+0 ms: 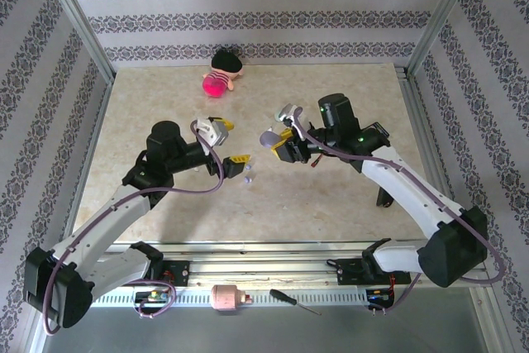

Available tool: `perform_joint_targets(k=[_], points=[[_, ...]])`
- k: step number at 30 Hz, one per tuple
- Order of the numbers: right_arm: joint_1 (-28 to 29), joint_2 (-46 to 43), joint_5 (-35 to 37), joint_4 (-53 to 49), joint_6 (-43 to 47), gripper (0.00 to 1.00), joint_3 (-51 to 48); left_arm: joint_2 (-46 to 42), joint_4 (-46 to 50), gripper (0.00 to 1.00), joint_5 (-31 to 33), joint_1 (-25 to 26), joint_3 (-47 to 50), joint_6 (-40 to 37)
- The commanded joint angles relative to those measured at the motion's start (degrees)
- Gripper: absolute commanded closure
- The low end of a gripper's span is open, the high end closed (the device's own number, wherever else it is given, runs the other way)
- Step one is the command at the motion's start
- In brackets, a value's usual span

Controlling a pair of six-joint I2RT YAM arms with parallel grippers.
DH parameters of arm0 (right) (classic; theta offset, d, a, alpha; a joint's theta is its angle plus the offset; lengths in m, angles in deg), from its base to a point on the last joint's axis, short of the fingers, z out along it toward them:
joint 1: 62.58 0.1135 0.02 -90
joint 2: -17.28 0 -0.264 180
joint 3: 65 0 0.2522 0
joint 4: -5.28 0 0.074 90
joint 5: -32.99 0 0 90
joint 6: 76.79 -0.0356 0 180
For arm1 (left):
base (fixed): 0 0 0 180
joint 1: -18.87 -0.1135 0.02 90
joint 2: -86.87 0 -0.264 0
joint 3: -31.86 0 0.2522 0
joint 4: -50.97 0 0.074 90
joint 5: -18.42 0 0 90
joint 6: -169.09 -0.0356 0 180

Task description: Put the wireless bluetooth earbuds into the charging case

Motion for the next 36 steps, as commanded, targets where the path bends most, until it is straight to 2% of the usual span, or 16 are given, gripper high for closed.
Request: perform_joint_targets(k=[1,5,9,15,27,36], points=[[1.55,-1.09,-9.34,-6.95,6.16,0.80,4.29,-0.18,5.27,0.06,-8.63,-0.04,-1.21,-0.67],[3.05,-0.83,-13.69,-6.49,5.90,0.81,6.83,1.42,0.58,0.12,-13.72,0.37,-0.88,3.96],[4.91,0.52,-13.77,-7.77,6.47,0.81,9.71,3.20,0.84,0.14,-15.74,1.60,-2.16,4.41],[6.03,2.27,-14.26,-8.49,7.20,0.82,11.24,4.54,-3.79,0.22,-18.91,2.39,-2.25,8.62],[6.02,4.68,-14.82,-13.29,9.32,0.84,12.17,4.14,-7.47,0.29,-19.66,2.66,-1.61,10.04],[6.02,5.55,-15.05,-15.19,10.45,0.85,12.66,4.53,-7.73,0.40,-20.29,2.80,-1.86,10.26]])
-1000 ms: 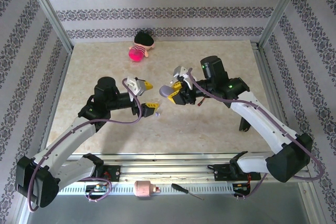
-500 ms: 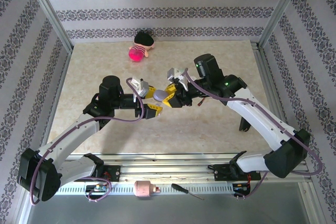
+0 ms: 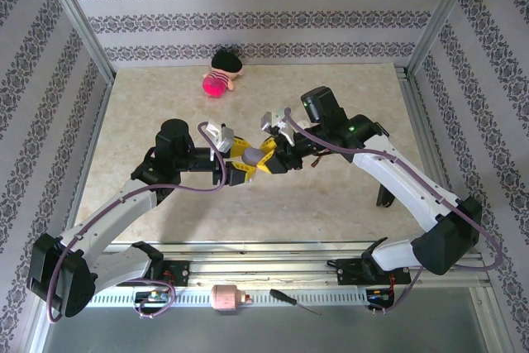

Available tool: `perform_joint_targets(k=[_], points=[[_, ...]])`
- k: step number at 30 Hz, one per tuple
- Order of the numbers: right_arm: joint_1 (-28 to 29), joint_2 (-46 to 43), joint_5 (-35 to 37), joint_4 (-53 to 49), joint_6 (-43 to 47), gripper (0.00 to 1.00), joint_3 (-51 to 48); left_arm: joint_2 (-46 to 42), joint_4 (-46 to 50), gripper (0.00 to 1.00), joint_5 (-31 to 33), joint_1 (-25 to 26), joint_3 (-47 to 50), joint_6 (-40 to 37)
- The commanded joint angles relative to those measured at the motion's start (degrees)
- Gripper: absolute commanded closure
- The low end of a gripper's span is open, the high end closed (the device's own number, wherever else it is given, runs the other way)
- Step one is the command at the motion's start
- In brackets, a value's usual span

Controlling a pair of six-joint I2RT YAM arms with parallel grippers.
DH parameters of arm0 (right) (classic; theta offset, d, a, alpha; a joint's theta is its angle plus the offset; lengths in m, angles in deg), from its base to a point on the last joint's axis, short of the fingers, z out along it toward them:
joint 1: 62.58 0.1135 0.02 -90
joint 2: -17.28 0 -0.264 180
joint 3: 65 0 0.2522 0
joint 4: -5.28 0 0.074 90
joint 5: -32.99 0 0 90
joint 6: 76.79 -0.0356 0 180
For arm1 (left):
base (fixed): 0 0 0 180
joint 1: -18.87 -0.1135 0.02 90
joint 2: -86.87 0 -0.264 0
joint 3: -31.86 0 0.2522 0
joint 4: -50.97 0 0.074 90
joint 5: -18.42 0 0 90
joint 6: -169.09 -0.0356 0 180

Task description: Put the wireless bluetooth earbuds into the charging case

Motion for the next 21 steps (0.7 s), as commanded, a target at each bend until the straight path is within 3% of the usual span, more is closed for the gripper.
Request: perform_joint_targets(k=[1,11,16,21], points=[[0.43,0.49,-1.99,-1.09,1.91,0.84,1.71,0.15,-3.58,0.41,-1.84,0.77,-1.46,0.29],[0.45,0.89,-1.79,-1.55,1.84,0.84,2.15,0.40,-3.67,0.59,-2.69,0.85,-1.47,0.50],[0.20,0.13,-0.87,-0.20,0.89,0.74,1.42,0.10,-4.85,0.73,-2.89,0.90,-0.77,0.62],[-0.93,-0.93,-0.96,2.40,-2.01,0.63,0.19,-0.16,-5.08,0.77,-2.52,0.85,-0.19,0.62]])
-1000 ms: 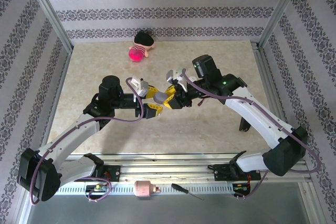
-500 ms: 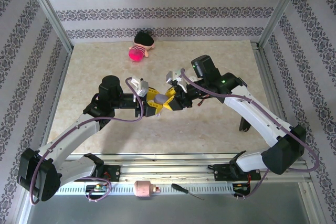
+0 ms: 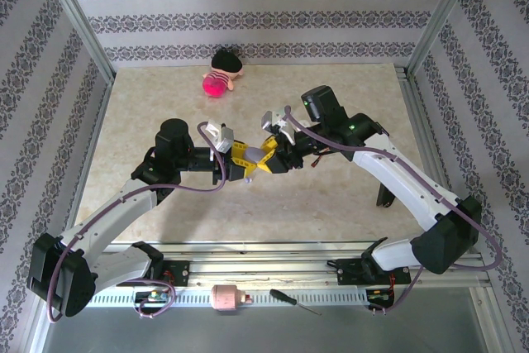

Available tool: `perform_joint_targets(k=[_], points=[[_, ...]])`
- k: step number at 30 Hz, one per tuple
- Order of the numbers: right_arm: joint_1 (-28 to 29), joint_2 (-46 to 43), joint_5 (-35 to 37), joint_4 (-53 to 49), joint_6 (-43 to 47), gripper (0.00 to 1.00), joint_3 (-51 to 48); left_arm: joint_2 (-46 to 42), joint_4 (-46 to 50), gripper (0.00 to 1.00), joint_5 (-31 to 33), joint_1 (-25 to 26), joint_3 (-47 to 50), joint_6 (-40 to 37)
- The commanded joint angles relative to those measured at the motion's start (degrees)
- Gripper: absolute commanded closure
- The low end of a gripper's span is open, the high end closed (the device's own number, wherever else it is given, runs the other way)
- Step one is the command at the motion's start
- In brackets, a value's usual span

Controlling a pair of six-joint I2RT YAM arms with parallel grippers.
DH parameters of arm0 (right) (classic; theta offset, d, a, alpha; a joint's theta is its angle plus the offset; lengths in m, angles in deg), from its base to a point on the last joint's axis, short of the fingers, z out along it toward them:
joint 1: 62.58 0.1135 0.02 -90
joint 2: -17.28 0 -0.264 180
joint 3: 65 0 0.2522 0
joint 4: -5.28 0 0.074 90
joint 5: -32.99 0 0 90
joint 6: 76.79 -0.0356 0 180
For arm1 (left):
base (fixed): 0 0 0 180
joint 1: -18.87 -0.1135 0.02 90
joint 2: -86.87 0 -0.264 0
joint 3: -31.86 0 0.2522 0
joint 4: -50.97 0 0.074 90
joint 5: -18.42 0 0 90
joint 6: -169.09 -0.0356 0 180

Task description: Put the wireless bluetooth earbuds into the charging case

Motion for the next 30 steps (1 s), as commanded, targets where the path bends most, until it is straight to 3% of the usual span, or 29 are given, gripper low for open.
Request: perform_joint_targets(k=[1,7,30], points=[[-0.81,-1.47,-1.16,3.78,-2.18,0.61,-0.58,-0.26,-3.81,0.78,-1.36,0.88,-0.08,0.23],[-2.51,-2.25,-1.26,7.66,-6.53,0.50,-1.82,-0.39,-3.61,0.78,-1.09,0.86,0.37,-0.30],[-4.90,-4.72,3.18,10.22,-10.70,0.28,-2.26,-0.93,-3.62,0.78,-0.57,0.83,1.37,-1.01]])
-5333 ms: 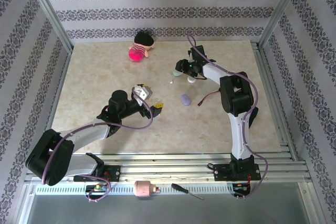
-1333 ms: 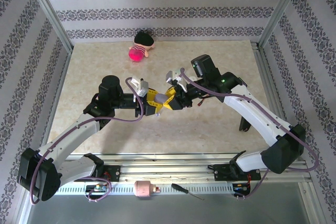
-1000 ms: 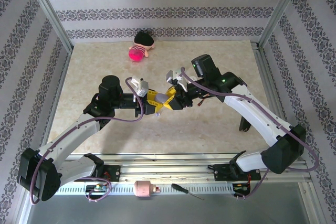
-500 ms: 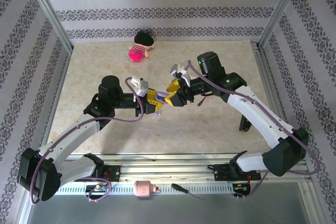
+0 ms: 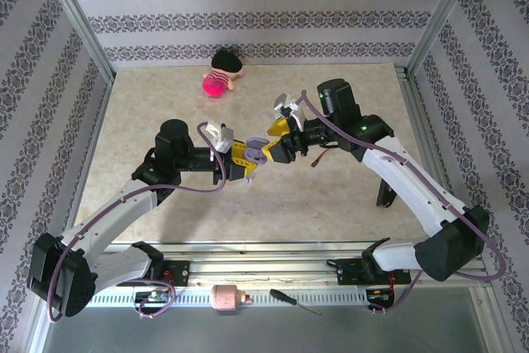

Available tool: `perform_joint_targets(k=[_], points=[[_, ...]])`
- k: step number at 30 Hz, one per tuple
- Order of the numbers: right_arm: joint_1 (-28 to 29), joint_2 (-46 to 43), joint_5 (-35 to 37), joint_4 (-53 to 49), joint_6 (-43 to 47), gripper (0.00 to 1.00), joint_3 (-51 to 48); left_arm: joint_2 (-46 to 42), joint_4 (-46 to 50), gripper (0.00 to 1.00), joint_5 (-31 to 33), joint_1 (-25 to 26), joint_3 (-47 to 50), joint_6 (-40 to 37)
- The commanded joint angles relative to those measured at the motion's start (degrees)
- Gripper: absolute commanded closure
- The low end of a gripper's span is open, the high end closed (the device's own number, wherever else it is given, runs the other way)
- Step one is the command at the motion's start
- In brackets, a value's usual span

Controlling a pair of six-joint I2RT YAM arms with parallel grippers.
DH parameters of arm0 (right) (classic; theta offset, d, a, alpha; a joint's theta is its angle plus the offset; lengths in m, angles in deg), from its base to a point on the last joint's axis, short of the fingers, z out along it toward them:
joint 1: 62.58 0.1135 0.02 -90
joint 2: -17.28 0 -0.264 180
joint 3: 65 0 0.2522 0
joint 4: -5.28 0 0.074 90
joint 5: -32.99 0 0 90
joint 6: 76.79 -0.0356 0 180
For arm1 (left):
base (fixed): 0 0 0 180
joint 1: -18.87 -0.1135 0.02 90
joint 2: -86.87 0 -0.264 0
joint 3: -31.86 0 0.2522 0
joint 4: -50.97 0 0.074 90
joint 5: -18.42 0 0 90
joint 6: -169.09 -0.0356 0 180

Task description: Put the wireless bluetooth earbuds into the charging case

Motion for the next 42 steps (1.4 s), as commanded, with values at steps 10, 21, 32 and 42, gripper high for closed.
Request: perform_joint_targets(k=[10,21,32,42], points=[[-0.10,-8.14,-4.66,7.15,-2.41,0.22,-4.50,-2.09,-6.13,0.76,2.94,-0.36,3.24,-2.09],[-5.83,-15.20,-4.15,21.38,-15.93,0.23,-17.43,-4.07,-19.57,0.76,2.76,-9.31,8.46,5.77],[-3.29,0.48,17.04,22.09,-27.59,0.27,-19.21,-10.31,-18.62,0.76,3.12,-12.23,9.85,6.99],[8.52,18.06,36.54,20.97,-26.48,0.31,-15.69,-14.83,-17.36,0.76,4.04,-16.93,12.42,8.72]])
